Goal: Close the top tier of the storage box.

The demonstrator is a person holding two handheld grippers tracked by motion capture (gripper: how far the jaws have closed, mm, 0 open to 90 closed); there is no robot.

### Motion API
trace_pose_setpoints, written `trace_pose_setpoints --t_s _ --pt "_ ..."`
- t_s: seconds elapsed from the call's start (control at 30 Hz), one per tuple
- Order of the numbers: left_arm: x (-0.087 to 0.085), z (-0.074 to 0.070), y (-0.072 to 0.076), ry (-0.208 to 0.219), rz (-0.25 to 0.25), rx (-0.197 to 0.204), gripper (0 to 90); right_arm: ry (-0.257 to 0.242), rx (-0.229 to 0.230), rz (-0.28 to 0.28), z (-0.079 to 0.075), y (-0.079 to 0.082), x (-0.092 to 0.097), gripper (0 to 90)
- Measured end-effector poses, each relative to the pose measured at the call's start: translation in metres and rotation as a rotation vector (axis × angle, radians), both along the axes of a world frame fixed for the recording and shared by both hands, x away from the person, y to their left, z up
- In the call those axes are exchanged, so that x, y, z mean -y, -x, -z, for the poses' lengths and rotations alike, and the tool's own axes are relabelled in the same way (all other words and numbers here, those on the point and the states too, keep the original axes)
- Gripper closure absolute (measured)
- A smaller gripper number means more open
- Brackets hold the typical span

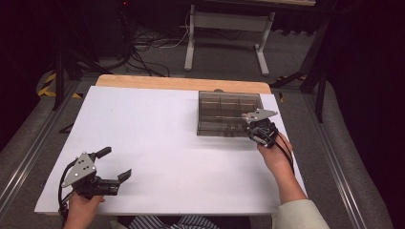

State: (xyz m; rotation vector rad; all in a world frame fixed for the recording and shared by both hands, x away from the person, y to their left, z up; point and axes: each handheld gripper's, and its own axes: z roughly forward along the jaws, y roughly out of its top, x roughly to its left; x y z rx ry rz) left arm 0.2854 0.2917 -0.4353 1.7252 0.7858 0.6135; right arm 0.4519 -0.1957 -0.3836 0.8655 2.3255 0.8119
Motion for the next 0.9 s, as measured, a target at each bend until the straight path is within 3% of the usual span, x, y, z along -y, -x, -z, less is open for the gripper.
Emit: trace_pose_setpoints --t_s 0.43,0.9 --pt "-0.0004 -0.0001 0.0001 -0.002 0.001 -0.002 0.7 -0.008 0.05 0.052 0.0049 -0.0072 -0.0039 90.0" --pt "-0.0003 0.0 -0.0007 0.003 0.0 -0.001 0.7 -0.013 0.062 0.049 0.0018 -0.0024 -0.0026 90.0"
